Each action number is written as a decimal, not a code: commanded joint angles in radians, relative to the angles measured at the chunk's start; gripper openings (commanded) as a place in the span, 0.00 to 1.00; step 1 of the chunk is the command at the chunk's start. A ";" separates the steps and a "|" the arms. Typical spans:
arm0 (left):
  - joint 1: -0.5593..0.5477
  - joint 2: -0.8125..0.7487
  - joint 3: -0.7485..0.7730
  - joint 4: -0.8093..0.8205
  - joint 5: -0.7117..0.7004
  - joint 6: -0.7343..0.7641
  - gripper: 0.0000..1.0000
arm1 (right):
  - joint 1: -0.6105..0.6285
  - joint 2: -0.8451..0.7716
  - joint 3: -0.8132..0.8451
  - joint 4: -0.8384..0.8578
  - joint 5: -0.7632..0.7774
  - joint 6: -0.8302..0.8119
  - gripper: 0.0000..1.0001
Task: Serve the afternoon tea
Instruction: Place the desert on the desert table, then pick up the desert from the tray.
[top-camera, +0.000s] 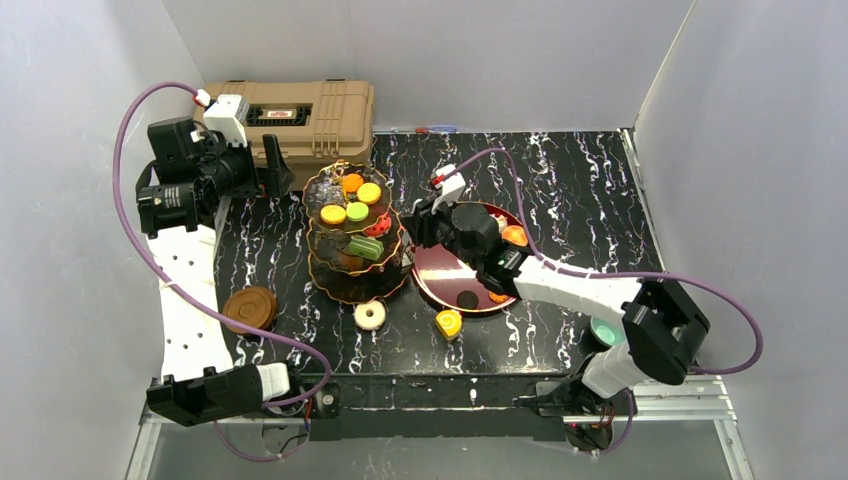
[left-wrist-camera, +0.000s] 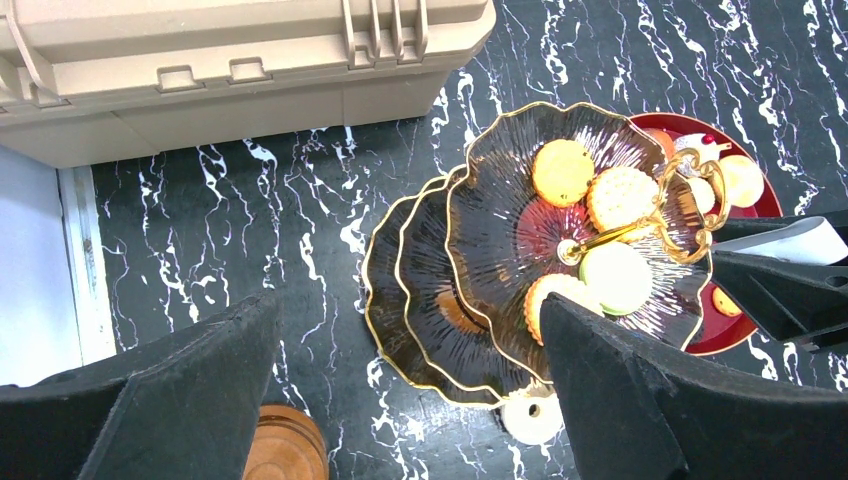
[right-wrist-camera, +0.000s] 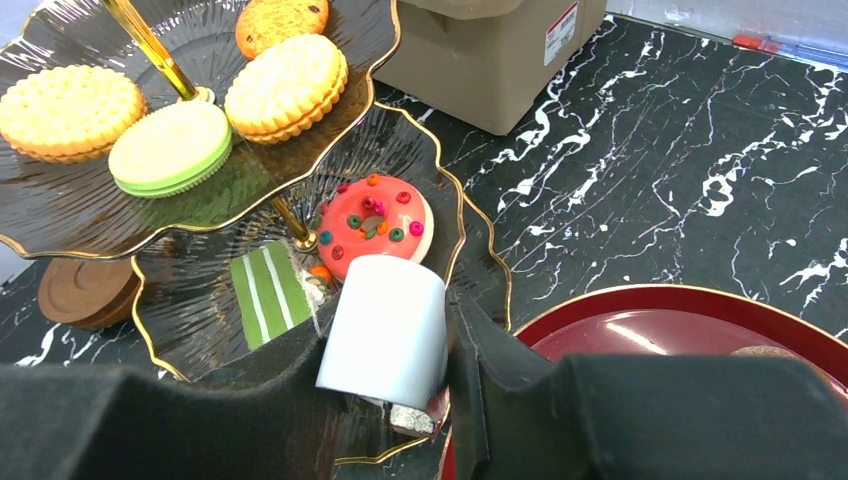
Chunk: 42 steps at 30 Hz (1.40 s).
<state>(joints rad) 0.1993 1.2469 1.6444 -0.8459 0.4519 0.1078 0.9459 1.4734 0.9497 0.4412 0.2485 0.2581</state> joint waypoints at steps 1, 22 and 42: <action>0.004 -0.009 0.017 -0.020 0.008 0.002 0.99 | 0.010 -0.065 0.000 0.047 0.010 0.002 0.43; 0.004 -0.012 0.038 -0.030 0.013 -0.004 0.99 | -0.041 -0.281 0.002 -0.148 0.173 -0.141 0.23; 0.003 -0.001 0.032 -0.027 0.035 -0.006 0.99 | -0.392 -0.338 -0.074 -0.249 0.244 -0.213 0.18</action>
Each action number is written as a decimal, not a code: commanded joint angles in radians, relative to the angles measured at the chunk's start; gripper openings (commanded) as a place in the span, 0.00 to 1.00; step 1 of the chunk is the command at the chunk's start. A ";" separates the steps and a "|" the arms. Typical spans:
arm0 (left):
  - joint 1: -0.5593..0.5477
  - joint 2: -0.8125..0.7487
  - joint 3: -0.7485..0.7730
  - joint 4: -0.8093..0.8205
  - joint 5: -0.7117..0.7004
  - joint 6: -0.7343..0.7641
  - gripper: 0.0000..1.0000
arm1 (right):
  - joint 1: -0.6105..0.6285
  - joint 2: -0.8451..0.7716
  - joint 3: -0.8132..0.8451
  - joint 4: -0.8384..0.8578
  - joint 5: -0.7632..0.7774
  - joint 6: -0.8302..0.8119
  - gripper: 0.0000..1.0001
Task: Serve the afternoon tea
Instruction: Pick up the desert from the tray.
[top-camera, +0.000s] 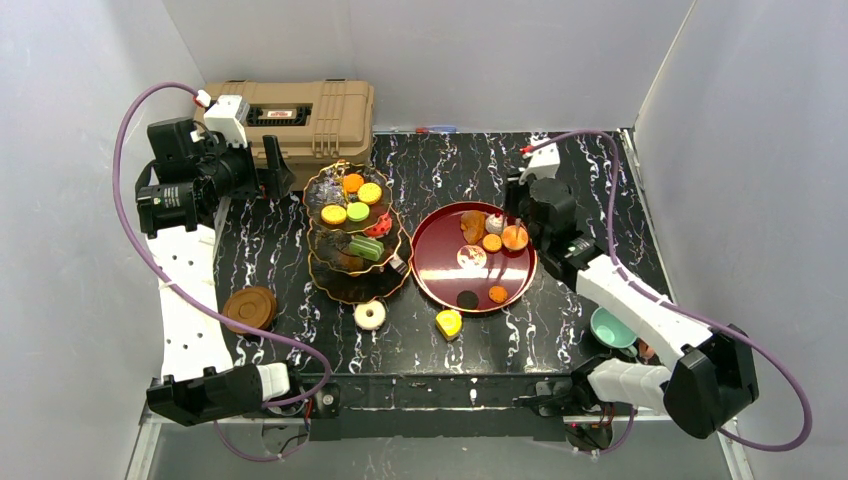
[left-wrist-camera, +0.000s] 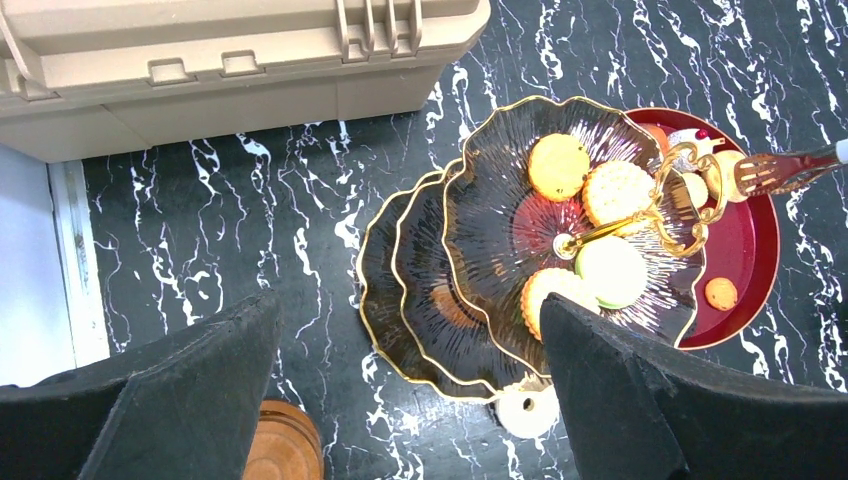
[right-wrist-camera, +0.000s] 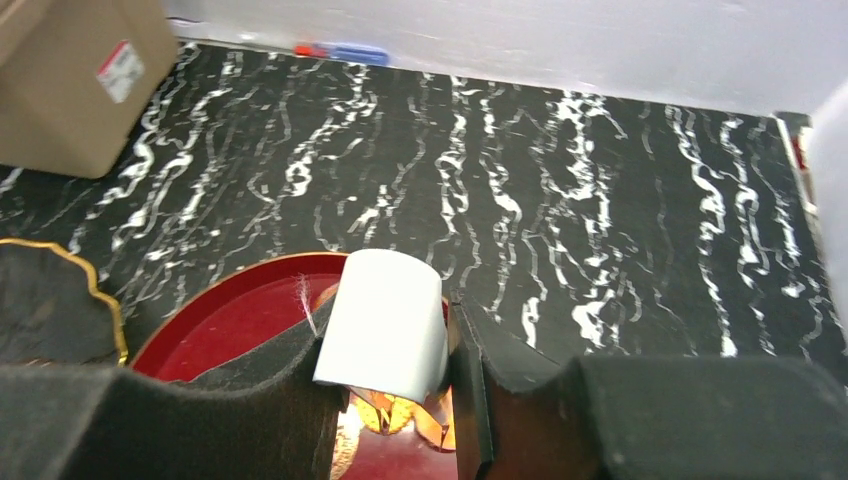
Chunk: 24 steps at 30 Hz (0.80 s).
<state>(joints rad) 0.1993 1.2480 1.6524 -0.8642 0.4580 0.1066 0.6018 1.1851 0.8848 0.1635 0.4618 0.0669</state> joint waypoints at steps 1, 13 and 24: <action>0.004 0.000 0.025 -0.009 0.031 -0.007 0.99 | -0.061 -0.050 -0.016 0.030 0.025 -0.016 0.18; 0.004 -0.002 0.026 -0.007 0.026 0.000 0.99 | -0.142 -0.012 -0.086 0.147 0.017 -0.005 0.18; 0.004 -0.002 0.022 -0.007 0.030 -0.003 0.99 | -0.165 0.047 -0.084 0.200 -0.036 0.014 0.18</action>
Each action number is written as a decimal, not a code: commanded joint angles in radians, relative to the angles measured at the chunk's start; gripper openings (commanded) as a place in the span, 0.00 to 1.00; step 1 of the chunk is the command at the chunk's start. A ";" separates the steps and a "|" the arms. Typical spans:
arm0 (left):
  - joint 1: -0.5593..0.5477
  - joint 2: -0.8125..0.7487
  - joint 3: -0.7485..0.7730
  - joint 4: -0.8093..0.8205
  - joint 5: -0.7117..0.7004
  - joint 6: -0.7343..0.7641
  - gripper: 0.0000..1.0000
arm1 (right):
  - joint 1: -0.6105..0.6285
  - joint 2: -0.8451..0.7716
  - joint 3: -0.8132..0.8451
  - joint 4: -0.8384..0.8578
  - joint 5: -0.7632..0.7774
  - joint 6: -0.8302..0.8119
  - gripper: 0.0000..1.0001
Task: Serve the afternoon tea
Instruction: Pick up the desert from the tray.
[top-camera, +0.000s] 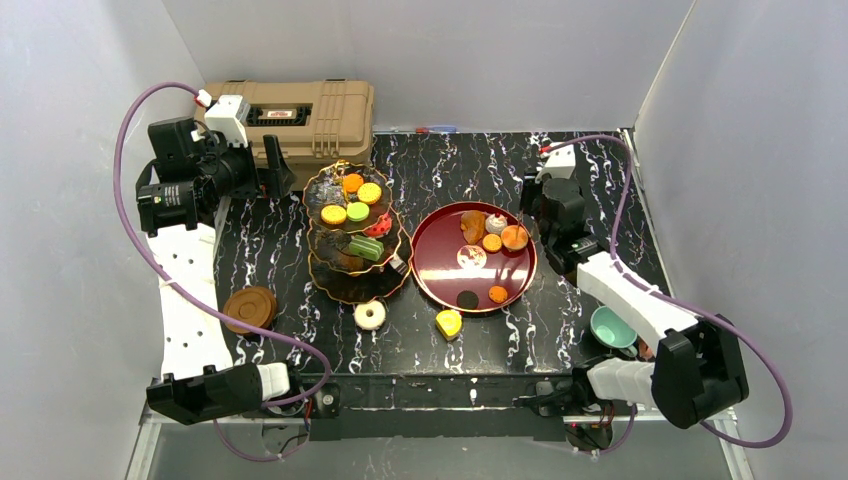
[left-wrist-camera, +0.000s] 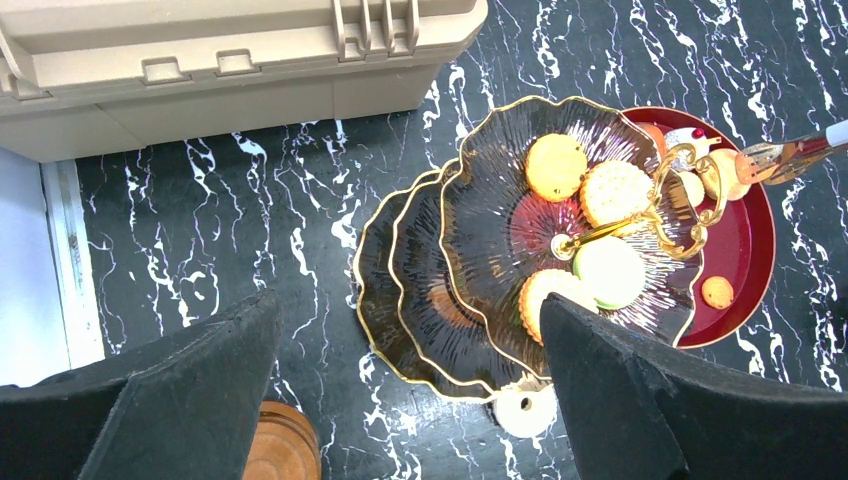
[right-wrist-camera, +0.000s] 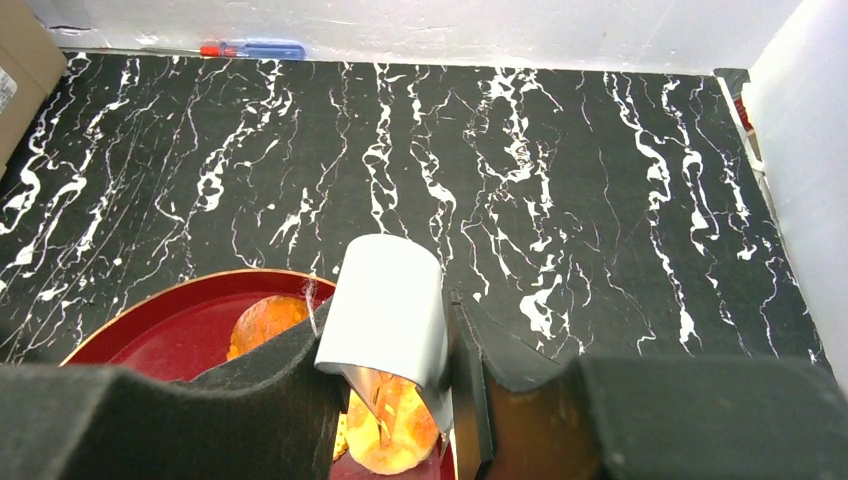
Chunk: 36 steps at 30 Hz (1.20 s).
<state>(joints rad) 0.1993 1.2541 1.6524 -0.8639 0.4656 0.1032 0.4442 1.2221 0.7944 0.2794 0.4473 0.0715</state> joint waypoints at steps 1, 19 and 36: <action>0.003 -0.008 0.021 -0.006 0.021 0.000 0.99 | -0.007 0.014 0.002 0.092 -0.025 0.013 0.18; 0.003 -0.008 0.013 -0.007 0.020 0.002 0.99 | -0.007 -0.050 0.024 0.064 -0.060 0.033 0.30; 0.003 -0.008 0.015 -0.006 0.014 0.007 0.99 | -0.007 -0.034 0.005 0.052 -0.065 0.039 0.46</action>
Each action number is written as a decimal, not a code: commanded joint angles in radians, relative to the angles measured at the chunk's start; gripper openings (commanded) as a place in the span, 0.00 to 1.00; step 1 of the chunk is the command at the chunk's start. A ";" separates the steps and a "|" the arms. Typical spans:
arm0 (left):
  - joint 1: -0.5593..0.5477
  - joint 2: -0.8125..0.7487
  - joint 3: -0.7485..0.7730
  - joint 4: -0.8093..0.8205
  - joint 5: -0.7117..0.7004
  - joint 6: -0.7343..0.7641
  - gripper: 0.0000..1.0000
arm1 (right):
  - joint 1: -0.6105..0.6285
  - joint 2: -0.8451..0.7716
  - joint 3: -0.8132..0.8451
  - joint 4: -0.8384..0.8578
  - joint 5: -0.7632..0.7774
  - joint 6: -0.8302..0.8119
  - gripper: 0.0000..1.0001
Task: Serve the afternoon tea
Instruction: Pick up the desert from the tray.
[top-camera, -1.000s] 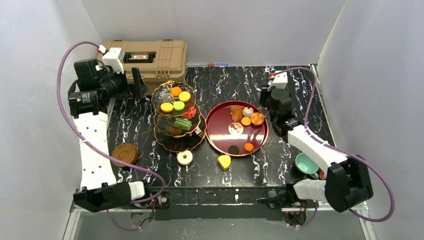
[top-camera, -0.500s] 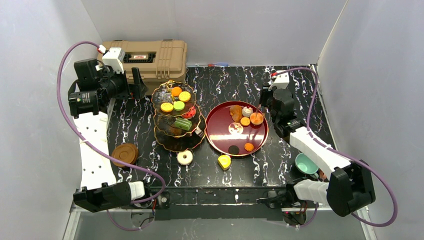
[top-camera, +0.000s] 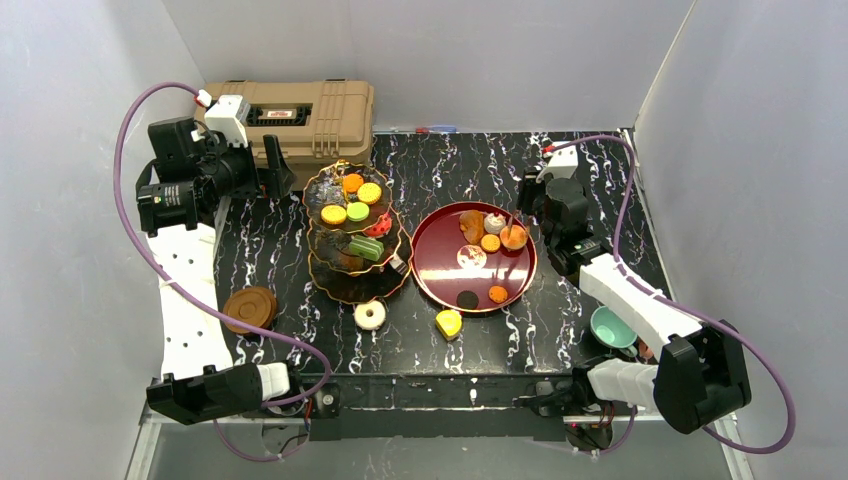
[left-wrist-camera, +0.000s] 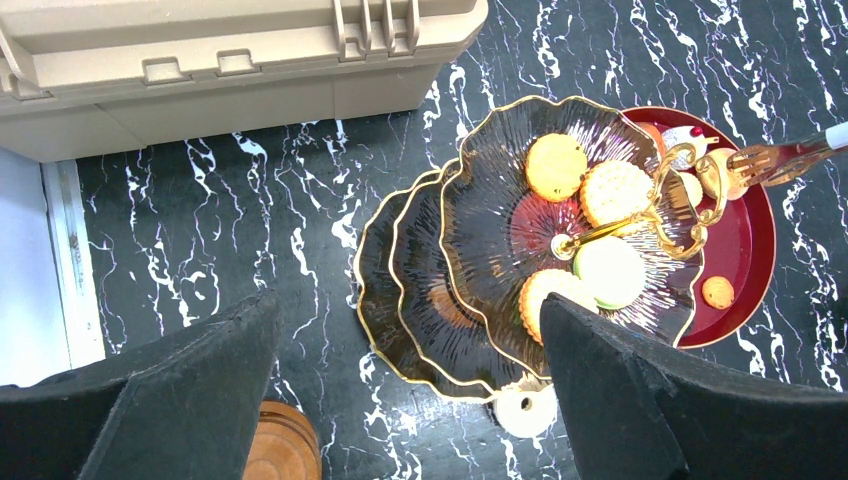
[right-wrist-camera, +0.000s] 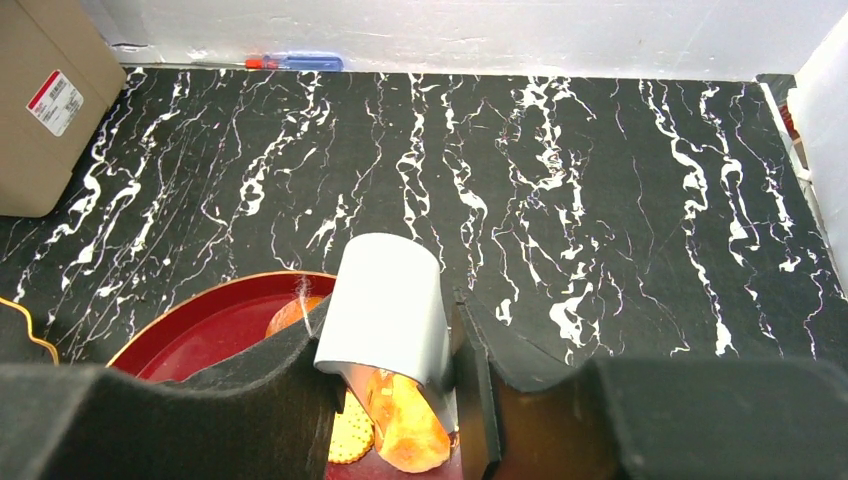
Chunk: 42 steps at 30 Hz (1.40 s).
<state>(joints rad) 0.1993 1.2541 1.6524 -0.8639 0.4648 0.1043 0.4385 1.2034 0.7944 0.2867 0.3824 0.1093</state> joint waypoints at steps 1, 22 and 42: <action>0.004 -0.008 0.015 -0.006 0.015 0.006 0.99 | -0.001 -0.016 0.007 0.040 -0.001 0.002 0.47; 0.005 -0.008 0.016 -0.006 0.005 0.012 0.99 | -0.001 0.025 -0.003 0.025 -0.005 0.021 0.48; 0.004 -0.005 0.025 -0.001 0.014 0.002 0.99 | -0.001 0.000 0.041 -0.064 -0.030 -0.035 0.01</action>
<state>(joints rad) 0.1993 1.2541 1.6524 -0.8623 0.4637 0.1074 0.4397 1.2423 0.7956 0.2577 0.3481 0.1219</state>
